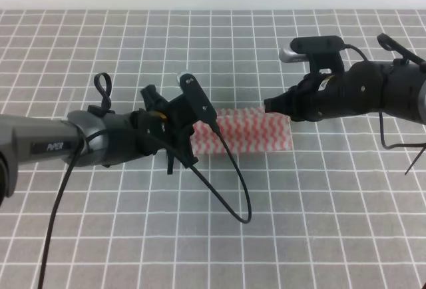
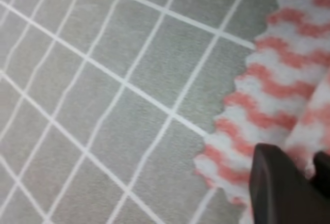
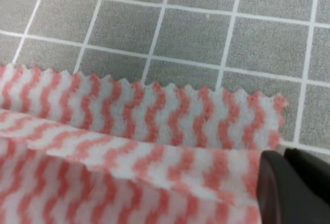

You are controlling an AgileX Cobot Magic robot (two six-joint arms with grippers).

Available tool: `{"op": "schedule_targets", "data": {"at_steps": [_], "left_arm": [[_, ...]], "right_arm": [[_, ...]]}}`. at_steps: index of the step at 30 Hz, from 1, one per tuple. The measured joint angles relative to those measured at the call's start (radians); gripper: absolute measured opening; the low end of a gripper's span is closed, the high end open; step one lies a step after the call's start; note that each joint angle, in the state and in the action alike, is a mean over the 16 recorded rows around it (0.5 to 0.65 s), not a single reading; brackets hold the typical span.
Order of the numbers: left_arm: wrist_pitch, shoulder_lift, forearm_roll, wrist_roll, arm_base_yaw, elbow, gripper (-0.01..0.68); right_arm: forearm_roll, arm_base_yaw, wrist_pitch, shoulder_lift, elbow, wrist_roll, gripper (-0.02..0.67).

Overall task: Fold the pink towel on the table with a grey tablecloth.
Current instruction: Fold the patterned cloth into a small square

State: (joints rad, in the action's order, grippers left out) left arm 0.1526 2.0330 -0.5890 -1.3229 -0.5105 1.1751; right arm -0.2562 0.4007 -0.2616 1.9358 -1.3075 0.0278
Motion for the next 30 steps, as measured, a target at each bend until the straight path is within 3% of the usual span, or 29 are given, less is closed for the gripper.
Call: {"op": "schedule_targets", "data": {"at_steps": [10, 15, 23, 30], "left_arm": [[0.051, 0.003, -0.001, 0.000, 0.001, 0.001, 0.230], [0.078, 0.004, -0.001, 0.000, 0.008, 0.001, 0.261], [0.111, -0.008, -0.004, 0.019, 0.024, 0.003, 0.247], [-0.047, -0.032, -0.008, 0.140, 0.031, 0.044, 0.137]], "right_arm": [[-0.020, 0.001, 0.033, 0.017, 0.000, 0.000, 0.096], [-0.032, 0.001, 0.053, 0.030, -0.005, 0.000, 0.157], [-0.040, -0.008, -0.010, 0.041, -0.068, 0.000, 0.200], [-0.042, -0.034, -0.188, 0.044, -0.165, 0.002, 0.205]]}}
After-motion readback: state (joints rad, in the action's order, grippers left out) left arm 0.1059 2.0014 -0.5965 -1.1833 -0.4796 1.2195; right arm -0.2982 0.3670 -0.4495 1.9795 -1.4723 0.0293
